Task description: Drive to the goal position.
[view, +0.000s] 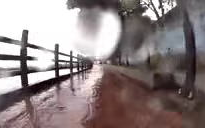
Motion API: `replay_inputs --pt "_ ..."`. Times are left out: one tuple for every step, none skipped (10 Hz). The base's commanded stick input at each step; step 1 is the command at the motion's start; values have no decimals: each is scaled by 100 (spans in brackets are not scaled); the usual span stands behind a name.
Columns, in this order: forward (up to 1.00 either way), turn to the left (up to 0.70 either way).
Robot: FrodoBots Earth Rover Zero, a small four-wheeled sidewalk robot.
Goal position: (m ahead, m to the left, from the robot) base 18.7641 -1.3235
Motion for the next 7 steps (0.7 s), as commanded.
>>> replay_inputs --pt "100 17" --pt "100 21" --pt "100 23" --pt "100 18" --pt "100 5" --pt "100 0" --pt "100 0"
